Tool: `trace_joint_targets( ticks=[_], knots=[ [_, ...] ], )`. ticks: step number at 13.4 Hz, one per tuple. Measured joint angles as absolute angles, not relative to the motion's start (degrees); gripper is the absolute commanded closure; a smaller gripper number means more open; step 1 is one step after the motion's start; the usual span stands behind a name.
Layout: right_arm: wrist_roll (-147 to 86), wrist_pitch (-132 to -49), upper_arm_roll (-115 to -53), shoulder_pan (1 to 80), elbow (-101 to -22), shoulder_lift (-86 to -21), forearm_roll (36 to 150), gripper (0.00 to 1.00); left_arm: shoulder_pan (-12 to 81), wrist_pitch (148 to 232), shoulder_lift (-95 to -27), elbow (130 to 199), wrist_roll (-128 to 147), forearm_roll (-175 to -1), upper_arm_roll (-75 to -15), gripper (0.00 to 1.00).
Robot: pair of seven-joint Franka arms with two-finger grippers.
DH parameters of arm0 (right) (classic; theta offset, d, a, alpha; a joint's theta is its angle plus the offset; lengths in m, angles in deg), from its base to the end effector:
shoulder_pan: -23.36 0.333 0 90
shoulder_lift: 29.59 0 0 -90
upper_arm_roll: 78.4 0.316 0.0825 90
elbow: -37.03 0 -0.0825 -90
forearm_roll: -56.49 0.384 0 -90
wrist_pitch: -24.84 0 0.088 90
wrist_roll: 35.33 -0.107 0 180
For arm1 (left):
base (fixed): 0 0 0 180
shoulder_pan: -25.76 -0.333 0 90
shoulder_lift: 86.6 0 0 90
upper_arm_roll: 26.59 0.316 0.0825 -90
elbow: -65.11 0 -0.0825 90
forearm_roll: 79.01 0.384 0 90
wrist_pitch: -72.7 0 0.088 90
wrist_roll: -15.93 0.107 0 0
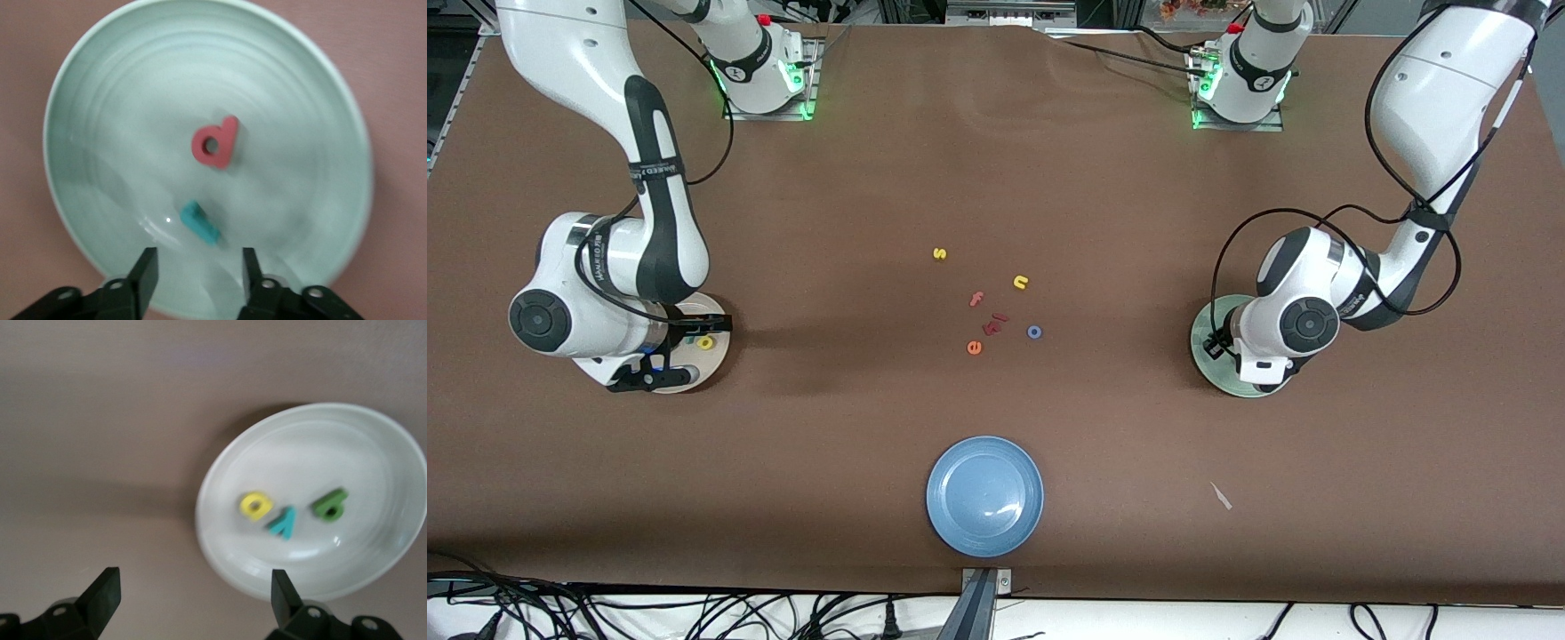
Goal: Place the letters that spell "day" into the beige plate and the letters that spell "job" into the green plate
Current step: 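Reach the left gripper to the blue letter while the right gripper withdraws, then lower the left gripper onto the blue letter o and grasp it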
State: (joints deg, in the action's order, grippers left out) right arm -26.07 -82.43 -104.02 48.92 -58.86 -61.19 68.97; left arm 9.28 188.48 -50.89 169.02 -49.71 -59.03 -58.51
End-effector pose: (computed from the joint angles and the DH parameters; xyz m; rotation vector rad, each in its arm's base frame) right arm 0.6386 0.0436 0.2875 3.0898 0.1371 -0.4582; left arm 0.6004 -0.1268 0.2166 -2.7693 -1.0267 0.3735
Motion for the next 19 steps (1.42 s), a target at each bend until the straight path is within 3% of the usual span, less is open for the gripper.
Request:
trace_joint_targets(
  ticks=[3,6,9,12,15,17,19],
  knots=[
    [-30.81,-74.94,-103.96,51.75,-53.79,-61.03,68.96,0.0,9.51,180.66,-54.0,164.33,-51.26,-59.82,-66.06,0.0],
    [-38.9,-72.79,-103.65,55.27,-52.96,-59.94,68.67,0.0,11.77,179.8,-54.47,162.41,-52.18,-61.73,-70.58,0.0],
    [-45.86,-70.97,-96.88,53.91,-53.15,-54.09,63.35,0.0,20.28,180.45,-51.02,158.68,-52.47,-61.77,-70.66,0.0],
    [-47.53,-69.06,-88.33,46.94,-54.72,-45.26,59.9,0.0,27.53,186.92,-45.38,155.2,-52.63,-61.63,-69.1,0.01],
    [-47.31,-66.44,-87.02,41.5,-55.96,-38.45,59.7,0.0,35.8,192.95,-43.41,154.08,-52.56,-59.86,-61.58,0.26],
    [-45.84,-65.49,-86.91,37.92,-56.44,-35.36,59.23,0.0,39.68,196.09,-42.23,154.0,-52.56,-59.11,-57.83,0.35],
    [-42.42,-65.47,-86.9,35.11,-56.87,-33.76,58.52,0.0,40.51,198.81,-40.78,153.94,-52.55,-58.88,-56.92,0.36]
  ],
)
